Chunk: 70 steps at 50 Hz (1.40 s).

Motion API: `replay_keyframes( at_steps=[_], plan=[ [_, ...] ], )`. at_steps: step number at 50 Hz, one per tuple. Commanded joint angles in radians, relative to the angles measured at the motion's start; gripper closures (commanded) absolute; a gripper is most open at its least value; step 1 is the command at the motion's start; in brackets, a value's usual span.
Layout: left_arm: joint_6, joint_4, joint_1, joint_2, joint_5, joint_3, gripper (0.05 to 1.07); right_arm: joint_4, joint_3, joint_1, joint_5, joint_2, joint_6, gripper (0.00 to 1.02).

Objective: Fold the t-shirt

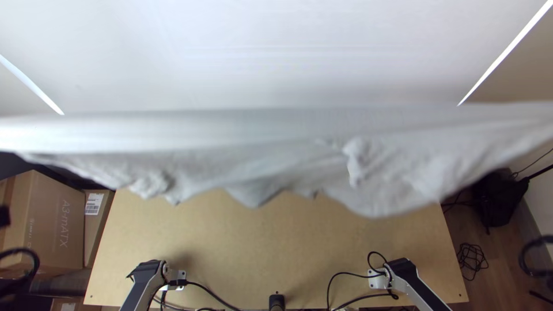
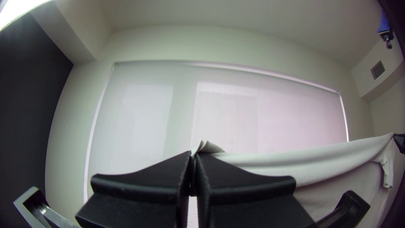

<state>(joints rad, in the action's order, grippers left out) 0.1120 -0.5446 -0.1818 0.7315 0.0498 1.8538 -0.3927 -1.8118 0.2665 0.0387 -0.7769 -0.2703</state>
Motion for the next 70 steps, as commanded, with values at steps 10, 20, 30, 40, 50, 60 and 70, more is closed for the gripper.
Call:
replay_keyframes(
  at_steps=[10, 20, 30, 40, 50, 60, 70],
  plan=[
    [0.057, -0.146, -0.004, -0.089, 0.044, -0.034, 1.05, -0.164, 0.008, -0.013, 0.026, 0.062, -0.11, 1.0],
    [0.12, -0.278, 0.045, -0.23, -0.027, -0.378, 1.05, -0.23, 0.269, -0.013, 0.081, 0.128, -0.147, 1.0],
    [0.14, -0.316, 0.107, -0.366, -0.08, -0.788, 1.05, -0.215, 0.655, 0.054, 0.116, 0.203, -0.198, 1.0],
    [0.107, -0.244, 0.134, -0.363, -0.16, -1.053, 1.05, -0.054, 0.954, 0.089, 0.115, 0.174, -0.227, 1.0],
    [0.103, -0.005, 0.123, -0.156, -0.176, -1.157, 1.05, 0.15, 1.054, 0.076, 0.109, -0.021, -0.245, 1.0],
    [0.103, 0.222, 0.102, 0.158, -0.177, -1.151, 1.05, 0.302, 1.042, 0.016, 0.107, -0.291, -0.264, 1.0],
    [0.089, 0.344, 0.085, 0.476, -0.177, -1.048, 1.05, 0.408, 0.97, -0.015, 0.104, -0.542, -0.257, 1.0]
  ],
)
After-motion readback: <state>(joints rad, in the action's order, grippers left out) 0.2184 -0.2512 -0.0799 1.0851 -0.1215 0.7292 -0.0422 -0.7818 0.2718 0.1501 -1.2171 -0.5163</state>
